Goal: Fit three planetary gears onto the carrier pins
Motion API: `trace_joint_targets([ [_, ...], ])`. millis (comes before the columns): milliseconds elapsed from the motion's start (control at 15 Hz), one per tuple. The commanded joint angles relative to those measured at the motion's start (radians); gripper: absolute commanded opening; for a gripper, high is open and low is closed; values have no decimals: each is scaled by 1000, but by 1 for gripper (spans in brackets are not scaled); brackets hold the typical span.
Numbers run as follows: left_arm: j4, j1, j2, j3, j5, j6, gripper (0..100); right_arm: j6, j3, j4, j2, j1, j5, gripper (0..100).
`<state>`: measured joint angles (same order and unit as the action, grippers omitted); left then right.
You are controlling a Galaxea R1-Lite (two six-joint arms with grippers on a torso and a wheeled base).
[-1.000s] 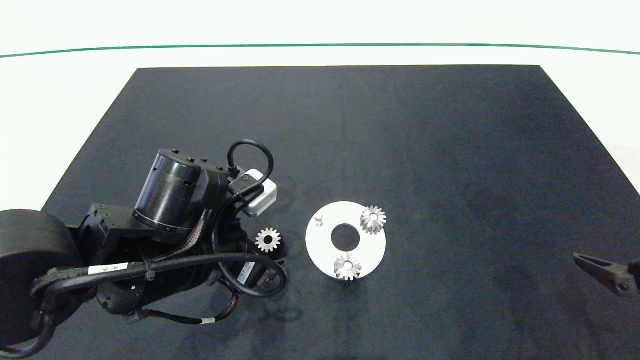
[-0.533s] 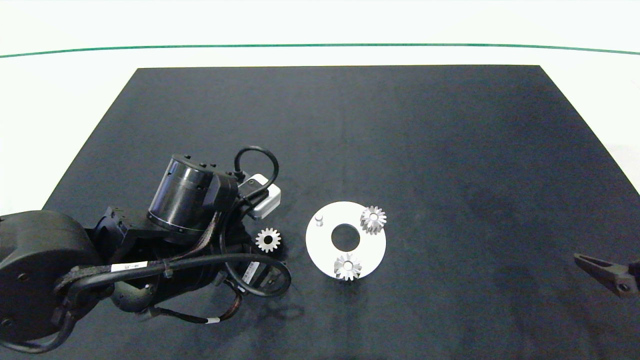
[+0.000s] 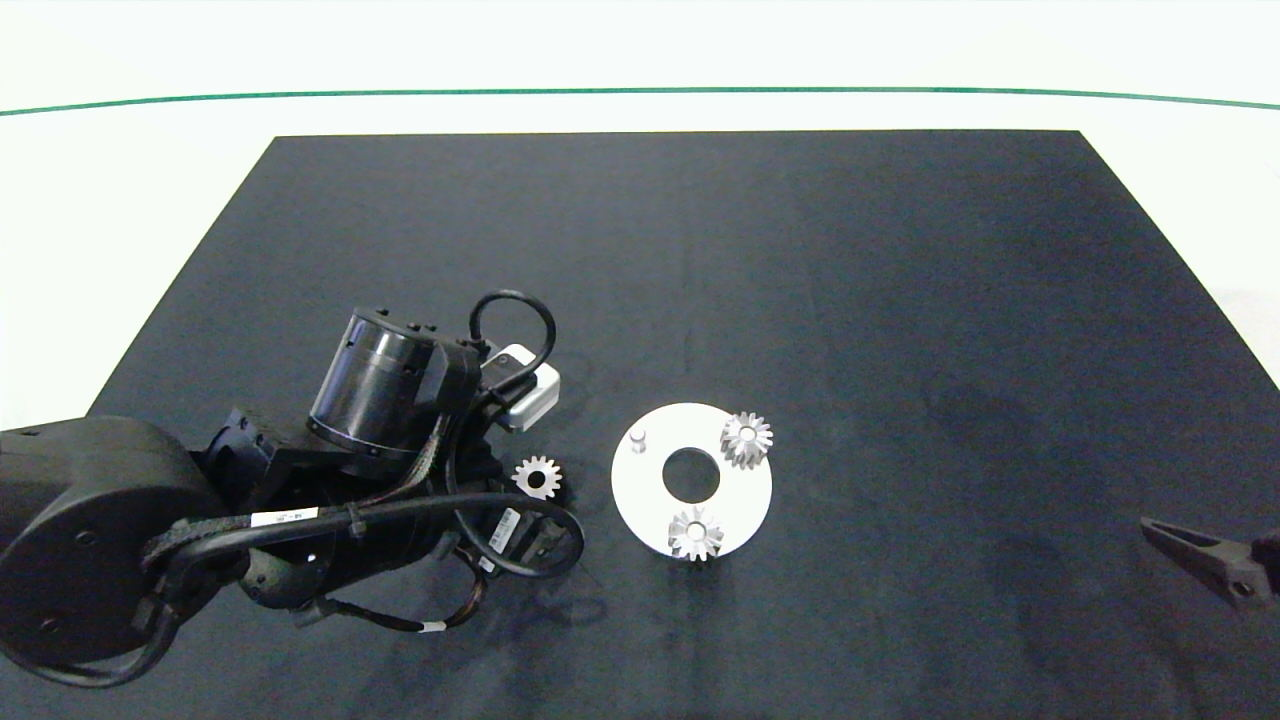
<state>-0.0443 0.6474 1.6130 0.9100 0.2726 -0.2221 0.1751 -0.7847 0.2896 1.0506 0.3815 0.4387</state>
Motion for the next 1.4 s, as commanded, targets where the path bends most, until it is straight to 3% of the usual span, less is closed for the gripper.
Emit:
trace_joint_targets([
  [67,-2,-6,19,1,2,-2,100,1,1,2,-3,2,3,100],
  [800,-13,-12,42,1,2,-2,100,1,1,2,0,2,3,100],
  [1400,-8,-22,59,26,0,-6,82,0,4,0,0,2,3,100],
])
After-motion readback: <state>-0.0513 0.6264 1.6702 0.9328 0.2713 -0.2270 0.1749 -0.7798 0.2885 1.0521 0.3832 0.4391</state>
